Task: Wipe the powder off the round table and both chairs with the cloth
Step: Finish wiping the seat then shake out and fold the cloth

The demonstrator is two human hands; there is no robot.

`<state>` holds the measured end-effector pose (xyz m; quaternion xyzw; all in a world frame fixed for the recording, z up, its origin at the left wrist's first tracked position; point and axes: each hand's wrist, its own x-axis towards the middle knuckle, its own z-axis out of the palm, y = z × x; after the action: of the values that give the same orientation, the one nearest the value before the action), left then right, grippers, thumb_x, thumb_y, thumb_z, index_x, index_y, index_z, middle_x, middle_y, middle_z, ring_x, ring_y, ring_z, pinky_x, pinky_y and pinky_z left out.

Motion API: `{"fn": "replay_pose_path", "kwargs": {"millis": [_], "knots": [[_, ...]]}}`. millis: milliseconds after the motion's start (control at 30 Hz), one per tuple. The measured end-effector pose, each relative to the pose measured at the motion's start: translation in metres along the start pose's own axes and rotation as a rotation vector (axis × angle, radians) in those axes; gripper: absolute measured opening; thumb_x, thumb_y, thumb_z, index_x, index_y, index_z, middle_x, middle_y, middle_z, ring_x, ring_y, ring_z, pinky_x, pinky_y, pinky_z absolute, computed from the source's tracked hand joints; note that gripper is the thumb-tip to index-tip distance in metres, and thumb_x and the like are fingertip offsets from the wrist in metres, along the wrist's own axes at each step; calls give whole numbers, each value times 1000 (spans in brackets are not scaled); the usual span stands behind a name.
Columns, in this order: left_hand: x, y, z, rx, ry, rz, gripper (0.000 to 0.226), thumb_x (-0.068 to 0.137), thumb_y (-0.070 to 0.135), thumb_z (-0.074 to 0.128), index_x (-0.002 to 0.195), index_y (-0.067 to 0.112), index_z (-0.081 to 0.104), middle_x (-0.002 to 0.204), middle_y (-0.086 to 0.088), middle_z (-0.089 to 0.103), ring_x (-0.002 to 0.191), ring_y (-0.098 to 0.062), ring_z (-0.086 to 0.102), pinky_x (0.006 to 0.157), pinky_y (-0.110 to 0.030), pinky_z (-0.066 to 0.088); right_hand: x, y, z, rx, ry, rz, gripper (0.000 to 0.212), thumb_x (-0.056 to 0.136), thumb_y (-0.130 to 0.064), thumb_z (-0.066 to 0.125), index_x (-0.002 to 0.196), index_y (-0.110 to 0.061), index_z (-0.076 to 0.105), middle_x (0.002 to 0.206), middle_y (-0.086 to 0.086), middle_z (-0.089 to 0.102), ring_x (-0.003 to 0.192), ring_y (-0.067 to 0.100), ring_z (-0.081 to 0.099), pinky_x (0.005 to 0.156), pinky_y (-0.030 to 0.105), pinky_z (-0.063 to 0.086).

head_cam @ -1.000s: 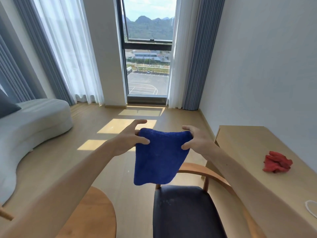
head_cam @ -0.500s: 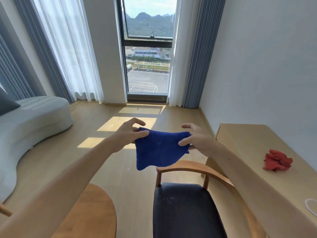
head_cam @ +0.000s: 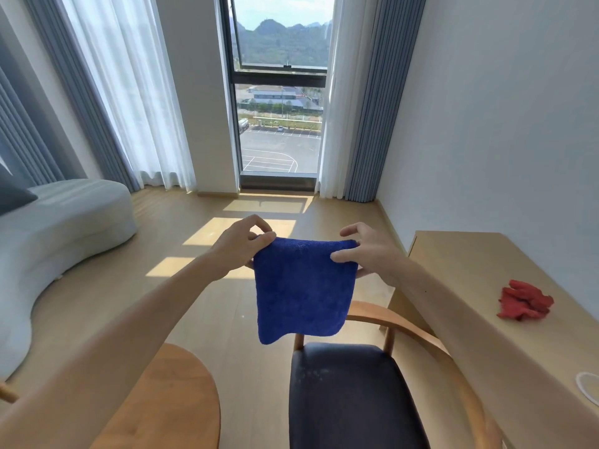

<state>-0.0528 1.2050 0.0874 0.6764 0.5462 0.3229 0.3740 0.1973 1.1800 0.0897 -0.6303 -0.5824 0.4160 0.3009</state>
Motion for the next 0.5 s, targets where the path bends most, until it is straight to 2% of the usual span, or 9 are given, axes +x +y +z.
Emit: {"fn": "replay_pose_path", "kwargs": {"millis": [67,167,233,300,367,433,500], "knots": [[0,0,-5,-93,-90,-40,19,89,19,65,106,15,56,87,-9,70,76,-20,64,72,-34,58,1,1,-3,22,-60,6,55,77,3,71,122,-18,49,119,8,56,103,25,59,74,33,59],[2,-4,-12,-39,-173,-43,34,82,9,70,112,18,56,96,-11,69,88,-25,64,83,-34,54,2,2,-5,-42,-11,-30,47,79,4,68,119,-15,56,119,9,59,103,22,57,72,25,52],[4,-7,-12,101,-113,0,28,84,15,70,109,21,58,89,-5,69,86,-26,65,82,-36,52,4,4,-4,-118,21,-76,36,85,-2,66,118,-15,59,115,8,62,102,21,57,73,24,46],[6,-7,-11,277,-41,58,19,88,22,66,105,22,58,77,0,66,75,-22,64,74,-33,50,5,6,-3,-175,49,-131,24,89,-7,64,111,-17,61,110,5,64,100,21,59,77,27,48],[6,-6,-9,385,5,110,12,91,25,61,103,21,59,73,-3,65,67,-19,60,67,-29,47,5,7,-1,-228,72,-183,17,91,-11,62,106,-18,62,105,3,65,97,20,59,78,29,49],[6,-7,-8,369,25,115,9,94,25,57,101,21,58,75,-6,66,66,-19,58,65,-28,46,4,9,0,-280,86,-219,13,93,-14,60,105,-18,63,101,1,65,94,18,59,77,28,48],[6,-8,-7,309,14,94,7,96,24,54,101,22,58,76,-2,65,68,-19,59,70,-30,50,3,9,1,-316,90,-235,13,95,-15,58,106,-16,64,98,0,64,91,16,58,76,27,46]]}}
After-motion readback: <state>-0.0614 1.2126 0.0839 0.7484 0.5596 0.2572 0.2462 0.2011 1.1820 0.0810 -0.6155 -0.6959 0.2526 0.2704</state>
